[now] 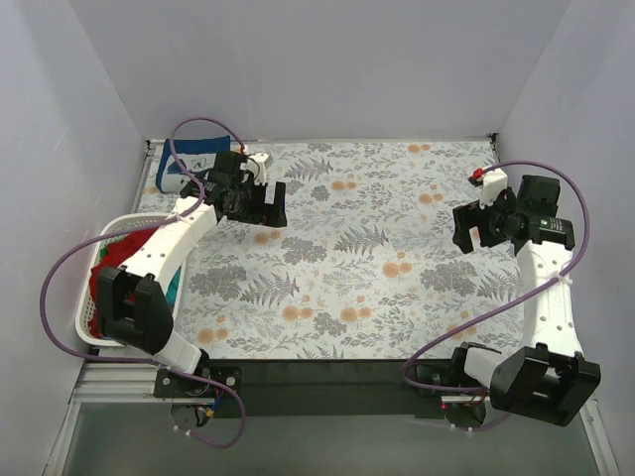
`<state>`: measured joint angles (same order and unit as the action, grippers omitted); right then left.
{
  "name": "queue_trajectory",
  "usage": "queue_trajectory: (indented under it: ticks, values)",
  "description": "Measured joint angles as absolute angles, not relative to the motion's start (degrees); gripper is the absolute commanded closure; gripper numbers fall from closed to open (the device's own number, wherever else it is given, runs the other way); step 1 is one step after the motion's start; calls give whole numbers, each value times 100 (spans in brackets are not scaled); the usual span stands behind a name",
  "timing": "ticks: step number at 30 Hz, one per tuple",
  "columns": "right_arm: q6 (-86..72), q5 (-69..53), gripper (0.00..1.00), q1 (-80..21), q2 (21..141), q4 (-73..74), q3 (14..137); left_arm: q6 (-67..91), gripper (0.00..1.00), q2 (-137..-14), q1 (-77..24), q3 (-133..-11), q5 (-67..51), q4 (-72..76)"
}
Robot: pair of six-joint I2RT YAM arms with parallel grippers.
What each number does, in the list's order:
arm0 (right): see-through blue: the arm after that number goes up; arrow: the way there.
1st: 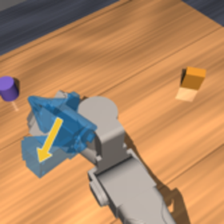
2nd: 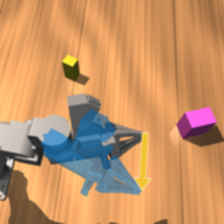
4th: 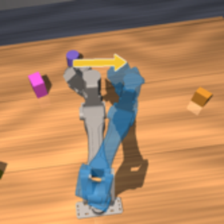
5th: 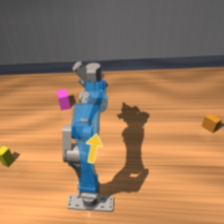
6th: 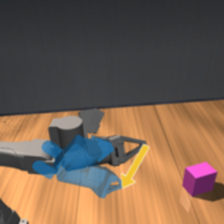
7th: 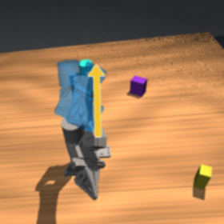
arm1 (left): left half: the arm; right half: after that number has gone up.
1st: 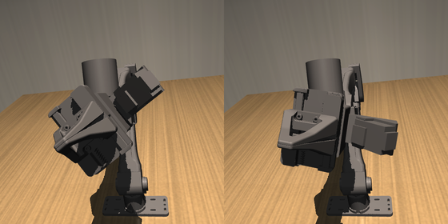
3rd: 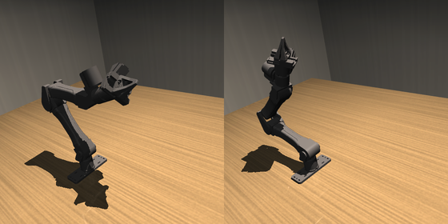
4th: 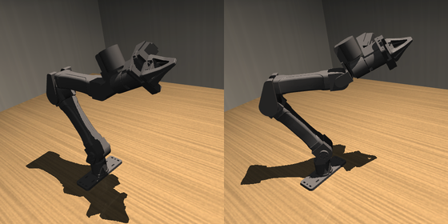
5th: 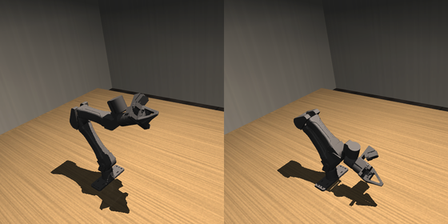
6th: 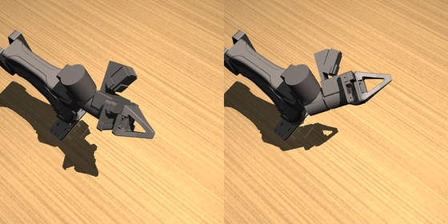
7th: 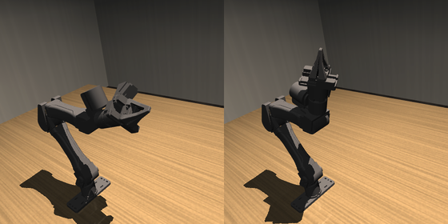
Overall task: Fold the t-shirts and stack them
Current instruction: Grab the tshirt from the pile
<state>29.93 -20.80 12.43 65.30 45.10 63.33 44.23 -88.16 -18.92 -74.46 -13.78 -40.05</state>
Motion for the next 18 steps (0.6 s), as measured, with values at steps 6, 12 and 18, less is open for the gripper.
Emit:
queue_trajectory:
  ticks: [6, 12, 18]
  values:
    - [2995, -2080, 2, 1243, 6261, 4508, 6333, 4263, 2, -8820, -1540, -8357, -1848, -4560]
    - [2978, -2167, 2, 1243, 6228, 4565, 6375, 3863, 2, -9242, 91, -10095, -2897, -5513]
    - [2998, -2534, 2, 1243, 6383, 4665, 6528, 2998, 4, -9421, 1890, -10965, -3586, -6759]
